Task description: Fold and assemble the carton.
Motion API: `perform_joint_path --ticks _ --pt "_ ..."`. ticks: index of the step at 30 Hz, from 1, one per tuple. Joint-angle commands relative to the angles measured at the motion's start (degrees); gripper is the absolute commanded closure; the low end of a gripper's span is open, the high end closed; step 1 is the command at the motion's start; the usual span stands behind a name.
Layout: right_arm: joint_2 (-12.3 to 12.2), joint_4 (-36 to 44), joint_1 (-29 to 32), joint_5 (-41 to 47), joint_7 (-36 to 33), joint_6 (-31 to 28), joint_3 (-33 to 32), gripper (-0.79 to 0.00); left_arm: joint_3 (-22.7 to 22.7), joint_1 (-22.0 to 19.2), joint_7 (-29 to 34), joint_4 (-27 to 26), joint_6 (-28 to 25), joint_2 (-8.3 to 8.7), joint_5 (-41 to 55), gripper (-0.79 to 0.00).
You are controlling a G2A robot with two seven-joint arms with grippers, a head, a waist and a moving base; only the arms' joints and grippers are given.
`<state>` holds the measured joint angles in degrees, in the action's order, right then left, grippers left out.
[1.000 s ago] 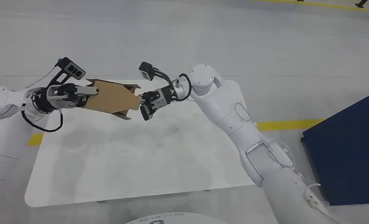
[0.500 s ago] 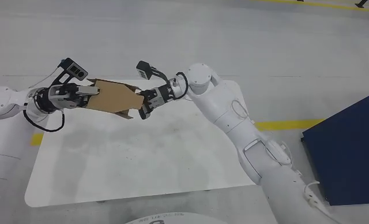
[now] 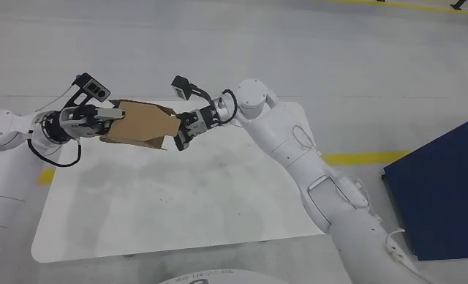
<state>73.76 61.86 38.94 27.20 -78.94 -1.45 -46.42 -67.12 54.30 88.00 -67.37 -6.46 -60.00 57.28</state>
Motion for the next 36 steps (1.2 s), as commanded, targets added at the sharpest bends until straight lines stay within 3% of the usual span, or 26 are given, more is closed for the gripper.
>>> perform_joint_path --ticks 1,13,25,36 --pt "-0.38 0.15 0.46 0.70 -2.05 -1.03 -0.99 -0.785 -0.15 -0.04 0.00 0.36 -0.13 0.04 0.19 0.000" --pt "-2.39 4.77 4.17 0.56 -7.98 -3.73 -4.57 -0.785 -0.66 -0.45 -2.47 1.71 -1.74 -0.10 -3.15 0.000" --pt "-2.14 6.37 4.29 -1.56 -2.21 -1.14 -3.18 -0.785 -0.70 -0.09 -3.47 0.45 -2.42 -0.26 -6.00 0.000" --pt "-1.94 5.12 3.52 -0.82 -2.02 -1.20 -2.93 -0.785 -1.18 0.12 -3.03 -0.02 -2.25 -0.34 -6.58 0.000"
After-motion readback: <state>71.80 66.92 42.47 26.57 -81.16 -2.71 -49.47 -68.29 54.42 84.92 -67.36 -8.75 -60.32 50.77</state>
